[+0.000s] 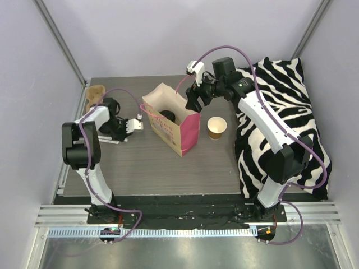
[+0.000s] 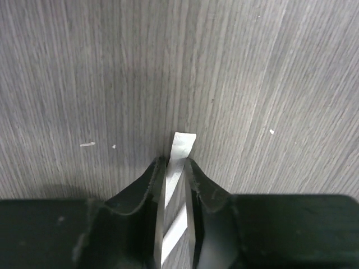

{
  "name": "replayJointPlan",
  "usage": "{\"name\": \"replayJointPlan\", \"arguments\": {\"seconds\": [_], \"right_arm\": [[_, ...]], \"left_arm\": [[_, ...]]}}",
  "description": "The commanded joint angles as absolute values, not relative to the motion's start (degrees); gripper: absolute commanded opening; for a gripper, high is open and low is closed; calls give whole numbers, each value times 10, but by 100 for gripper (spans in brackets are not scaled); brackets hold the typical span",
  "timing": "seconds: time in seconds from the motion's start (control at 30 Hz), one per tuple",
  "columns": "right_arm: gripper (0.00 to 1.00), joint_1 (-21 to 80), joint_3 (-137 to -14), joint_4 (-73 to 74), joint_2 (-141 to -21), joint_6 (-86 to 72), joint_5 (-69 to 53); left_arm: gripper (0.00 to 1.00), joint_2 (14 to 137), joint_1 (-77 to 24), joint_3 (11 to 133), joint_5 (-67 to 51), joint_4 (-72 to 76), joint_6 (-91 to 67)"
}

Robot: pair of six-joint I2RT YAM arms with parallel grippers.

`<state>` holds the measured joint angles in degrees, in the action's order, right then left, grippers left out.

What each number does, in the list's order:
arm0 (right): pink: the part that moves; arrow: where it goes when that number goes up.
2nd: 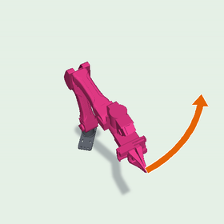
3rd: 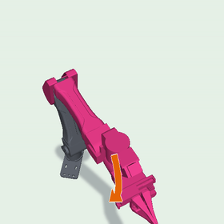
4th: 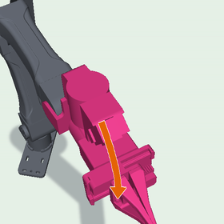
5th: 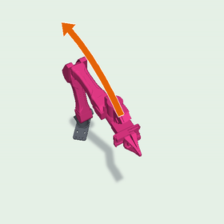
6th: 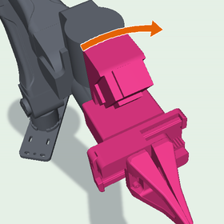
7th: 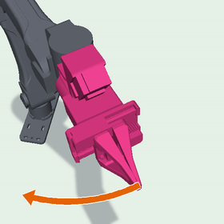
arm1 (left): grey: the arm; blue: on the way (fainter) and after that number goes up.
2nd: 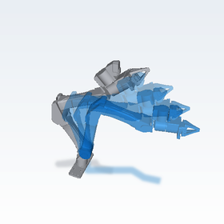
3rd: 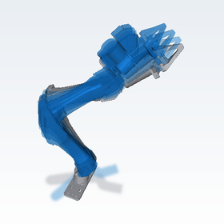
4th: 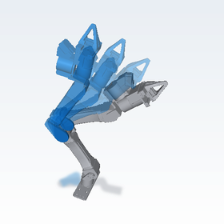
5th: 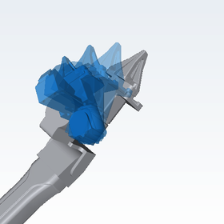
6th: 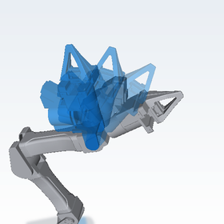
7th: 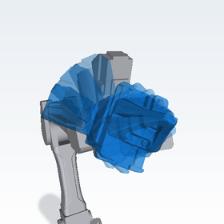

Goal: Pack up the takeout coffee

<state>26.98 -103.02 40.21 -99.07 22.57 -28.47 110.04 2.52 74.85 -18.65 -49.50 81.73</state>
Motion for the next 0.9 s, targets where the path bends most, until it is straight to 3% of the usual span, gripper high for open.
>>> {"name": "replayJointPlan", "arguments": {"seconds": [0.0, 0.2, 0.3, 0.57, 0.87], "right_arm": [[83, 269, -1056, 396, -981, 214, -274], [84, 268, -1068, 392, -991, 220, -276], [85, 269, -1072, 388, -997, 216, -281], [87, 268, -1079, 375, -1009, 199, -288], [88, 266, -1088, 360, -1017, 156, -299]], "left_arm": [[15, 1093, 14, 708, -171, -460, 830], [1, 1042, 12, 705, -154, -452, 788], [0, 1020, 12, 744, -152, -473, 758], [0, 982, 6, 998, -194, -615, 639], [0, 997, 5, 1329, -236, -569, 125]]}}
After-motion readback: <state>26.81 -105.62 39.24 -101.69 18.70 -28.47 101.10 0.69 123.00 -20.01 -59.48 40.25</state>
